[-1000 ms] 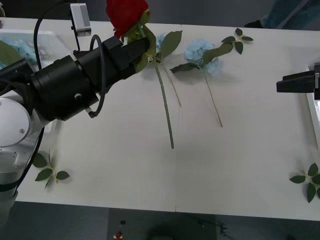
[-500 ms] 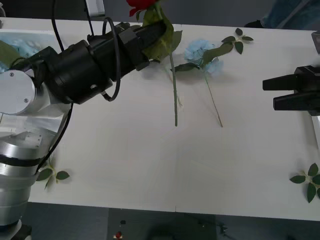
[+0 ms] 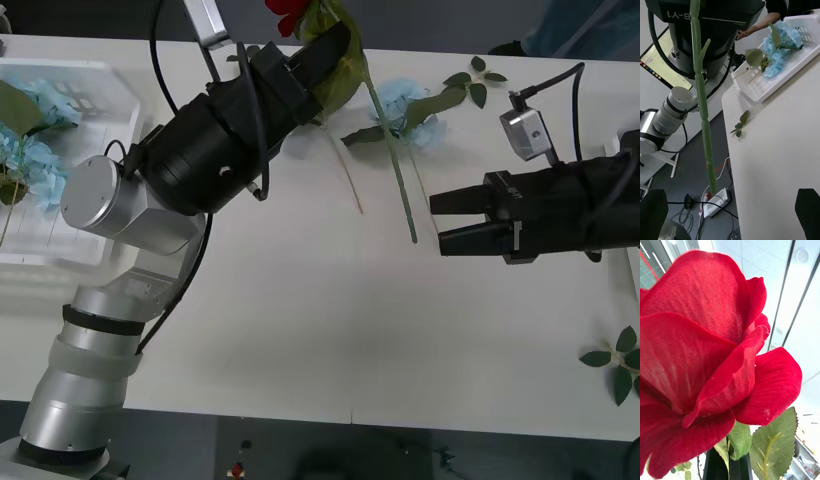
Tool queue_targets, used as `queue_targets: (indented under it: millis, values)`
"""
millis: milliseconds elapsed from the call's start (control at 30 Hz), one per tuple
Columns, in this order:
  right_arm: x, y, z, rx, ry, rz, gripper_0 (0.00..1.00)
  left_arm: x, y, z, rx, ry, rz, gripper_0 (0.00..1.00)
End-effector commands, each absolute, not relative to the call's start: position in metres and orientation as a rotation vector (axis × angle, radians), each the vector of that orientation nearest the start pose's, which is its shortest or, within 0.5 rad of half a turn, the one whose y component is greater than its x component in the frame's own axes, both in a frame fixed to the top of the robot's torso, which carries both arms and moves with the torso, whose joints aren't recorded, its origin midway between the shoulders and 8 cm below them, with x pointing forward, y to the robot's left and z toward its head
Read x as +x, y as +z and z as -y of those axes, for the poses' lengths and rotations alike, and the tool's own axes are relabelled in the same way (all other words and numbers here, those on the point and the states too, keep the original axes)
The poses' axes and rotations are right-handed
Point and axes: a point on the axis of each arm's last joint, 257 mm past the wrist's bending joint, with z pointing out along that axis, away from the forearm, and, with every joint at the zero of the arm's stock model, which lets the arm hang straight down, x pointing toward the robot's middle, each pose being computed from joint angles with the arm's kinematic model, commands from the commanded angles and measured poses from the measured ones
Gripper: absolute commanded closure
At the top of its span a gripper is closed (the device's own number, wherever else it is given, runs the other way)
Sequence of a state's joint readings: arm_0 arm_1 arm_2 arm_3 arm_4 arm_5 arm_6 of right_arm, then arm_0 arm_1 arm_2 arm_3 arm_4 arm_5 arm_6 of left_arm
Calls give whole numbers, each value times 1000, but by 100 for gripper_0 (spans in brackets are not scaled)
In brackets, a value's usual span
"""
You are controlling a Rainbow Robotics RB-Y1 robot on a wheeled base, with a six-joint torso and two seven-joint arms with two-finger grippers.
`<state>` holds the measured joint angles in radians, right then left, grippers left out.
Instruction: Put the red flowers into the right box and the blue flowers into the left box
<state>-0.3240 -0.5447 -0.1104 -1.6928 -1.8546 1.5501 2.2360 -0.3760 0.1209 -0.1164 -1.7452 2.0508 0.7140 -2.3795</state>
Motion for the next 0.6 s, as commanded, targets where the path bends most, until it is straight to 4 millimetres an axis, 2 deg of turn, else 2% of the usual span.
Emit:
queue_targets:
  millis: [33,367,533,567,600]
  values:
    - [371,-84,87,-1132,1282,-1631,0,442,88,35,341,-1567,-1053,100]
    - [366,-79,49,-1102,1368,-1552,0,447,75,50,392,-1507,-1097,100]
    - [370,-78,35,-1070,1380,-1531,0,452,73,56,394,-1511,-1110,100]
    - [371,-78,32,-1063,1381,-1530,16,452,71,56,394,-1511,-1114,100]
    - [372,-79,30,-1058,1380,-1531,62,453,71,56,393,-1513,-1116,100]
